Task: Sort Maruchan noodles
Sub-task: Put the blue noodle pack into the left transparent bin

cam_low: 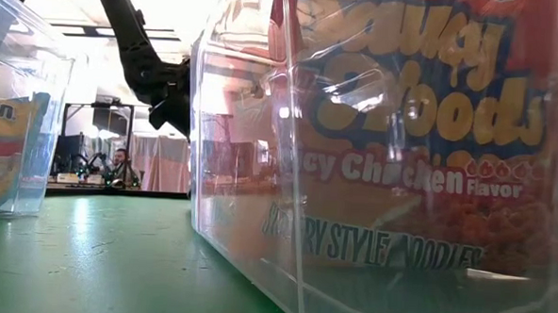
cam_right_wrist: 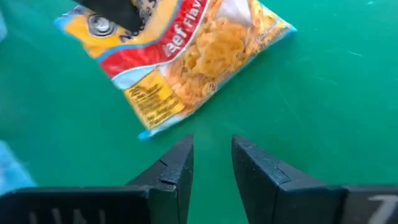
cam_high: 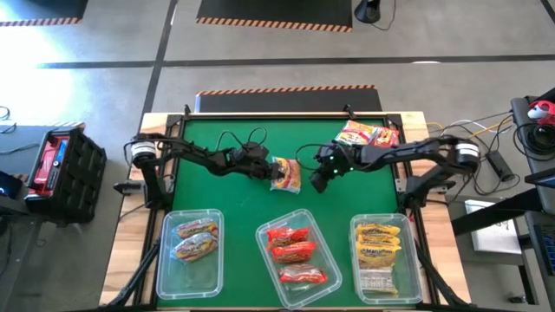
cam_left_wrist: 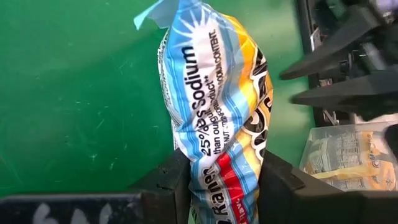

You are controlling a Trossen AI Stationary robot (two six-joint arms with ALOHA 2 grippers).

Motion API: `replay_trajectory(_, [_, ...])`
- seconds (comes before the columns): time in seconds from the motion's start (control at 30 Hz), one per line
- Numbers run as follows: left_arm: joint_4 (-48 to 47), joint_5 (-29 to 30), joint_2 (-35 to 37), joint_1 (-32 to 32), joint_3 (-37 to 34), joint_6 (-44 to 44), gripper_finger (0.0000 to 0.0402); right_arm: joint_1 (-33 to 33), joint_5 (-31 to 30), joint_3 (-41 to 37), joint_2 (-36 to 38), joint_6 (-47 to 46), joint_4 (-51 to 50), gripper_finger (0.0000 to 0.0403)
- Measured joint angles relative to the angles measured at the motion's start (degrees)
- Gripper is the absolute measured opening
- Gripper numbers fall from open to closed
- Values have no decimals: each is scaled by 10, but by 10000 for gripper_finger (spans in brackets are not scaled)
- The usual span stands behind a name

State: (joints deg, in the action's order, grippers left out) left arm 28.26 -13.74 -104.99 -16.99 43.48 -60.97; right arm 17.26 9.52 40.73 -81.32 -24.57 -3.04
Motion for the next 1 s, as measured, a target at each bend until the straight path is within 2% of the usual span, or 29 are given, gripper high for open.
replay_trajectory(0.27, [-1, -32, 20, -12, 20, 28, 110, 0, 0, 1, 79, -4, -102, 120])
replay_trajectory(0.4, [-11, -68, 31, -23, 51, 53, 111, 0, -1, 1, 80, -5, -128, 121])
replay_trajectory(0.53, [-66, -77, 47, -33, 97, 93, 106, 0, -1, 1, 80, -5, -166, 121])
replay_trajectory(0.67, [-224, -78, 64, -38, 166, 166, 108, 0, -1, 1, 80, 5, -221, 121])
replay_trajectory(0.83, [-496, -78, 86, -33, 269, 261, 109, 0, -5, -1, 80, 27, -264, 121])
replay_trajectory(1.0, [-742, -67, 125, -19, 368, 329, 109, 0, -6, -4, 80, 46, -267, 121])
